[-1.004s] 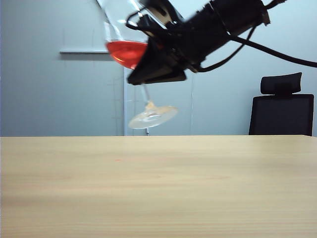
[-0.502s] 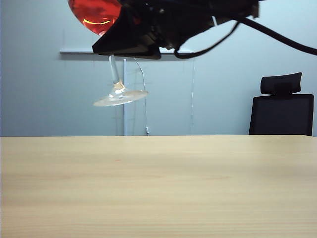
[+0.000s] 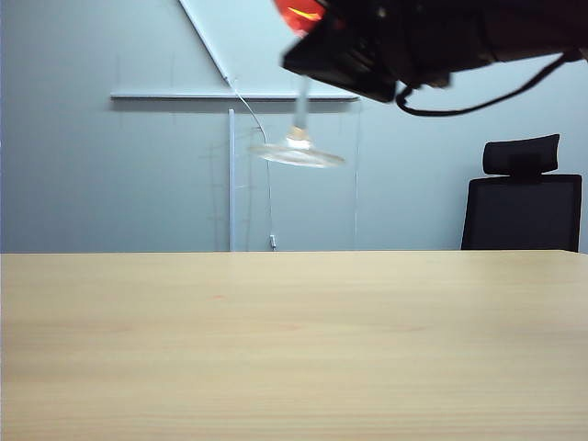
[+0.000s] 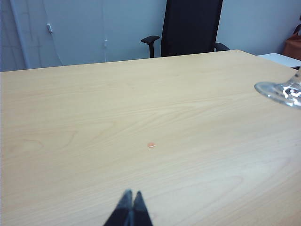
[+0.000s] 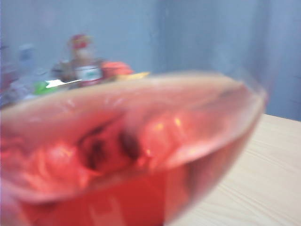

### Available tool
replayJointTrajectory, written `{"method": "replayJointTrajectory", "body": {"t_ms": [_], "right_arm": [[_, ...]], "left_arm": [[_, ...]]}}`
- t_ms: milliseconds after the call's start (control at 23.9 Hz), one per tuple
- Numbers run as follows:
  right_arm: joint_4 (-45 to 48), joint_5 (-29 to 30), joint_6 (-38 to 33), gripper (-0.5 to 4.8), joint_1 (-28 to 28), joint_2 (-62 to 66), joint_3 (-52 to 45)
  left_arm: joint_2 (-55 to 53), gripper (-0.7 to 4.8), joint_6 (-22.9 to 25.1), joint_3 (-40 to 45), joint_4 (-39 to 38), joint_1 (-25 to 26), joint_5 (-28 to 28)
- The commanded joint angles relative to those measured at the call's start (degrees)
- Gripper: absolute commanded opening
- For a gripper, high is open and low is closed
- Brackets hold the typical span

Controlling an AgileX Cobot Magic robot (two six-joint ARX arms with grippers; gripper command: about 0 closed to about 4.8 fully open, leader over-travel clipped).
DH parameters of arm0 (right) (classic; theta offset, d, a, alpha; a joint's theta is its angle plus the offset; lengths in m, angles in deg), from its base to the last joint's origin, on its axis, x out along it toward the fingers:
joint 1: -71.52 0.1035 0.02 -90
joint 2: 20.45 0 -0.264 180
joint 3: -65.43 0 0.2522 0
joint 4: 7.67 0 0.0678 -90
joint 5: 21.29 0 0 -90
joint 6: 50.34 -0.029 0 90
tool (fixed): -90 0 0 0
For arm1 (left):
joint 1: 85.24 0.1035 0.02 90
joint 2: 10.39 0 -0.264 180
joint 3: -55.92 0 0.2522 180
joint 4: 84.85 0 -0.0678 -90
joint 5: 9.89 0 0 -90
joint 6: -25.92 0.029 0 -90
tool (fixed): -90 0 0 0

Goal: Gently pick up the goblet, rotate it counterclockwise for two full turns (viewing from above), and then place it back on the table.

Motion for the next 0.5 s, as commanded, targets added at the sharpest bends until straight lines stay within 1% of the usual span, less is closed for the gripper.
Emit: {"method": "replayJointTrajectory", "body": {"t_ms": [42, 84, 126, 167, 209, 251, 335, 377, 419, 502], "right_arm": [[1.6, -7.15, -4.28, -0.05, -0.11, -0.48, -0.22], [0.92, -7.5, -5.01, -0.05, -0.2, -0.48, -0.17], [-1.51, -8.35, -7.76, -0.05, -0.83, -0.46, 0.24], [-3.1, -8.28, -9.05, -0.05, -1.44, -0.46, 0.57], [-6.64, -7.82, -10.97, -0.05, -3.17, -0.37, 1.25], [-8.26, -6.67, -11.76, -0.05, -4.44, -0.07, 1.66], [-8.61, -3.85, -14.16, -0.05, -6.43, 0.79, 2.08], [-9.33, -0.81, -15.8, -0.05, -8.22, 1.64, 2.67], [-10.14, 0.44, -15.87, -0.05, -8.94, 2.14, 3.19], [-11.08, 4.74, -15.54, -0.05, -10.05, 4.28, 4.68]], "left_arm": [[-0.13, -0.05, 0.04, -0.24, 0.74, -0.07, 0.24], [-0.13, -0.05, 0.04, -0.24, 0.74, -0.07, 0.24], [-0.13, -0.05, 0.04, -0.24, 0.74, -0.07, 0.24], [-0.13, -0.05, 0.04, -0.24, 0.74, -0.07, 0.24], [-0.13, -0.05, 0.04, -0.24, 0.77, -0.07, 0.24], [-0.13, -0.05, 0.04, -0.24, 0.74, -0.07, 0.24], [-0.13, -0.05, 0.04, -0.24, 0.77, -0.07, 0.24], [-0.13, -0.05, 0.04, -0.24, 0.74, -0.07, 0.24], [-0.13, -0.05, 0.04, -0.24, 0.77, -0.07, 0.22], [-0.13, -0.05, 0.04, -0.24, 0.74, -0.07, 0.24]]}}
